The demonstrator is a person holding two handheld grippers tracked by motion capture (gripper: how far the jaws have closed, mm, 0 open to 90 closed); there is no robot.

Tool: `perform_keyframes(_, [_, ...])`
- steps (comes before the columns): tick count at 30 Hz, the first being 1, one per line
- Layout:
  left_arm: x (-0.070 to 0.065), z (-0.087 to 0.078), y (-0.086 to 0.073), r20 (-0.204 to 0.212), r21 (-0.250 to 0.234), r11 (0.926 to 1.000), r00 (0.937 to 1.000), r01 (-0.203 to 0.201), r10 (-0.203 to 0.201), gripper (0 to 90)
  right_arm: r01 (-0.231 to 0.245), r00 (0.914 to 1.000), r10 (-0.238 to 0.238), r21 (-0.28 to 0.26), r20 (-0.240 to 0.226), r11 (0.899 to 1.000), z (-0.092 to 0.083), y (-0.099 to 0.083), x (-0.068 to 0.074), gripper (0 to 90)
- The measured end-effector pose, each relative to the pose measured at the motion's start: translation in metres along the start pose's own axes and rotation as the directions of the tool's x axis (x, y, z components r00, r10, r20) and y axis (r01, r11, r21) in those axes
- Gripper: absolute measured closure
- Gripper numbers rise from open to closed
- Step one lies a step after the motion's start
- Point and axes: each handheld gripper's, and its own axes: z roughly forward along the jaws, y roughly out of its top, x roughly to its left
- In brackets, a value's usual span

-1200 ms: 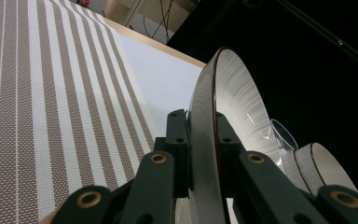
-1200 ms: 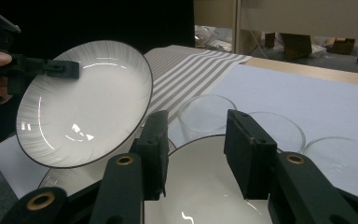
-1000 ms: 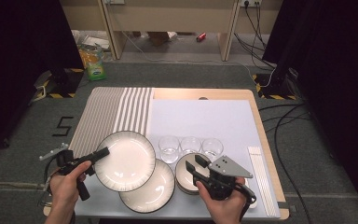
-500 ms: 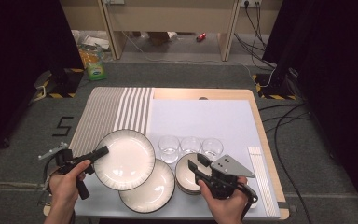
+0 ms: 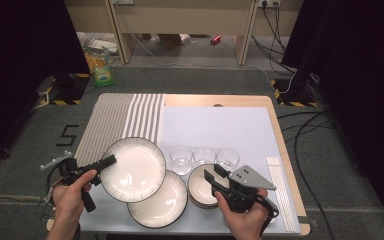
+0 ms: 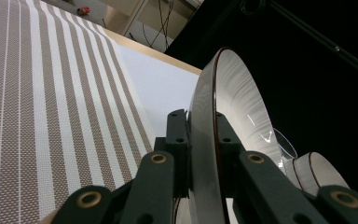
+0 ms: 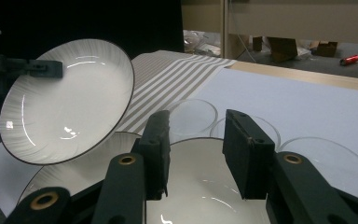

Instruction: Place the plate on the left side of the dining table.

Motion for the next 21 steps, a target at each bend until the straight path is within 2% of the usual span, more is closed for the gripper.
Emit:
perform_keyframes(4, [0.0008, -0.0010, 0.0014, -0.002, -0.003, 1.0000, 1.0000, -0.004, 0.004, 81.0, -0.011, 0.9999, 0.011, -0.002, 0.001, 1.000, -0.0006, -0.0001, -0.0002, 61.4])
perform_keyframes(8, [0.0024, 0.0000, 0.0018, -0.004, -0.010, 1.0000, 1.0000, 0.001, -0.001, 80.9, 0.007, 0.9999, -0.007, -0.011, 0.008, 1.000, -0.0013, 0.0006, -0.0024, 61.4])
perform_keyframes(16, [0.0034, 0.0001, 0.0030, -0.010, -0.009, 0.9999, 0.9999, 0.004, -0.004, 81.0, -0.010, 0.9999, 0.010, -0.002, 0.008, 1.000, -0.0016, 0.0002, -0.0016, 61.4])
perform_keyframes(17, [0.0038, -0.0002, 0.0039, -0.010, -0.009, 1.0000, 0.9999, -0.002, 0.002, 81.0, 0.006, 0.9999, -0.006, -0.006, 0.011, 1.000, -0.0015, 0.0003, -0.0026, 61.5])
perform_keyframes(21, [0.0038, -0.0003, 0.0058, -0.009, -0.014, 0.9999, 1.0000, -0.001, 0.001, 81.0, 0.005, 0.9999, -0.005, -0.010, 0.012, 1.000, -0.0019, 0.0006, -0.0020, 61.3])
